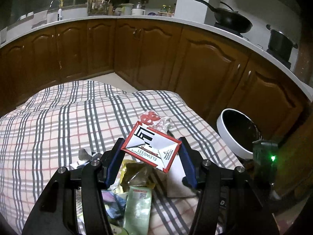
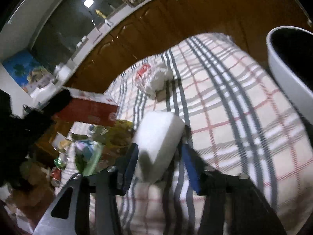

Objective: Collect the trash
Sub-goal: 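Carry the card box and foam block to the black bin and release them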

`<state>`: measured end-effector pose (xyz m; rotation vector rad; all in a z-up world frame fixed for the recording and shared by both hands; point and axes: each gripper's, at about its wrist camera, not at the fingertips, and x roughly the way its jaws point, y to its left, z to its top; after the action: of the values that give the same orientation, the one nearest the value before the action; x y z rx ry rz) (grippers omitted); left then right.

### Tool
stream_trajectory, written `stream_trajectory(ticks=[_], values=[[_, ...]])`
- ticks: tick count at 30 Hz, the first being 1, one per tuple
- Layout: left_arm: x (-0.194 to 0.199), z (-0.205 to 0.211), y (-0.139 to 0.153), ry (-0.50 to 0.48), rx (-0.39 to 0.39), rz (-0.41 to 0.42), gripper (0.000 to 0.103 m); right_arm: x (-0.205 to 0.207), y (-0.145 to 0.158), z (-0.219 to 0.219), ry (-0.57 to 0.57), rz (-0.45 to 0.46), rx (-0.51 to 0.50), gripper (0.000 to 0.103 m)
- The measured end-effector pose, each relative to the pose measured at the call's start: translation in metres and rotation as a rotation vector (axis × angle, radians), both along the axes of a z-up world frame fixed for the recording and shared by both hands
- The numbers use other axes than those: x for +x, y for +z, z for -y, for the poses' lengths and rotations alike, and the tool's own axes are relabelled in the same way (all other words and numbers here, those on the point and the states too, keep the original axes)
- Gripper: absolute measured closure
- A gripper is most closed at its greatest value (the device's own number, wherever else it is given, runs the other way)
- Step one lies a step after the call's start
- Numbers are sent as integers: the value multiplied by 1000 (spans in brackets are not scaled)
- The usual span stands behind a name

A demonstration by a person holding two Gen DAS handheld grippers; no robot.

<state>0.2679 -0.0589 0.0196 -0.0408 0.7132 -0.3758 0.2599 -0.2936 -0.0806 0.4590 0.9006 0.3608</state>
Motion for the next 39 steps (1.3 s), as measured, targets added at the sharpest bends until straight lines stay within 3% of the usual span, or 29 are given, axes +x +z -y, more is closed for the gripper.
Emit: stream_trajectory(ticks=[8, 25, 39], values=[[-1, 7, 1, -7, -6, -1, 48, -19, 17, 7, -6, 81, -21, 87], [-14, 94, 3, -151, 5, -6, 48, -71, 66, 130, -253, 193, -47, 87], [-10, 176, 6, -289, -18, -5, 48, -75, 80, 194, -382, 216, -118, 87]])
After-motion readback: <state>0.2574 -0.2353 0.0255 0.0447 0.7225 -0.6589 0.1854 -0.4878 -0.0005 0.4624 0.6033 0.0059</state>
